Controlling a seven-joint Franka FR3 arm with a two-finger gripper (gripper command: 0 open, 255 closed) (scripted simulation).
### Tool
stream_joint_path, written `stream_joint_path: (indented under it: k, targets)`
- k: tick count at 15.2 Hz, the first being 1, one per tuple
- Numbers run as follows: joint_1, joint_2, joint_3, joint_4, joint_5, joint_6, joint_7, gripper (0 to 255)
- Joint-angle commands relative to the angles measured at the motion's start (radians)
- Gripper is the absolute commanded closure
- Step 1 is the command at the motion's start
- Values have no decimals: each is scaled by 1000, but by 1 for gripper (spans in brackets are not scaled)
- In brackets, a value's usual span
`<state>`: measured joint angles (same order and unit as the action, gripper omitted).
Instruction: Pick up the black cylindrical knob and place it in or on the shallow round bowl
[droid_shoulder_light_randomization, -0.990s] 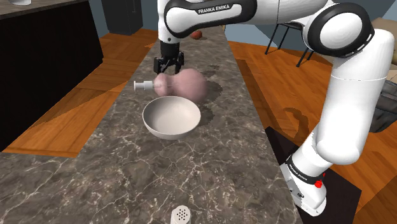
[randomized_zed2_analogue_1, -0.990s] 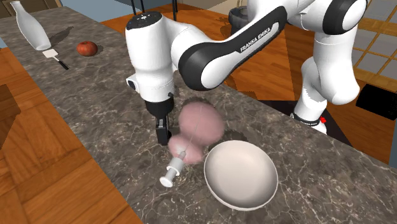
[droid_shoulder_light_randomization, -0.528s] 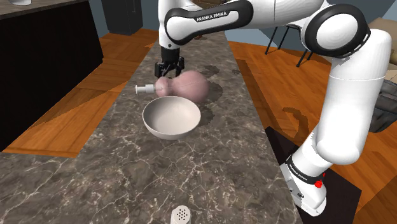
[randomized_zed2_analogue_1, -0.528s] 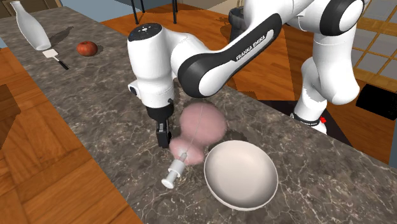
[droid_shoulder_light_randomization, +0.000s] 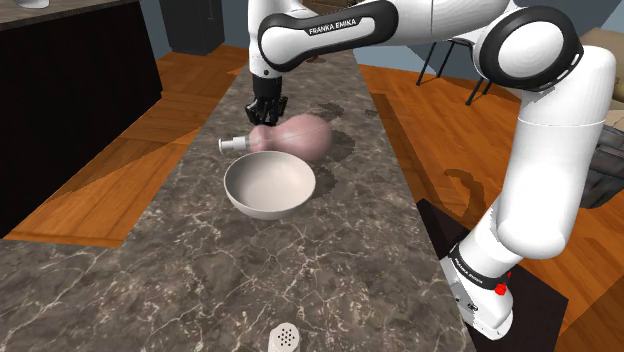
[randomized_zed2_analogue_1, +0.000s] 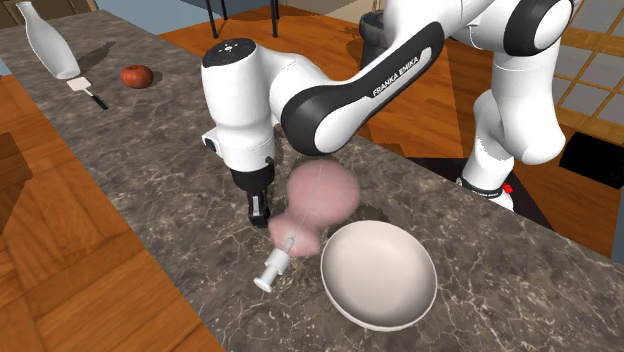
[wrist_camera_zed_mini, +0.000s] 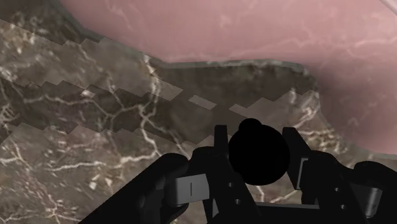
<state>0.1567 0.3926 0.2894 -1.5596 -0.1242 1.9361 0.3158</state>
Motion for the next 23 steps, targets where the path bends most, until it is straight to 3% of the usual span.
stream_joint_path:
  k: [1, 6, 23]
  targets:
    - [0, 1, 0, -3, 0, 0, 0, 255]
    - [0, 2, 0, 2, 0, -4, 0, 255]
    - [10, -14, 7, 208, 9, -224, -11, 255]
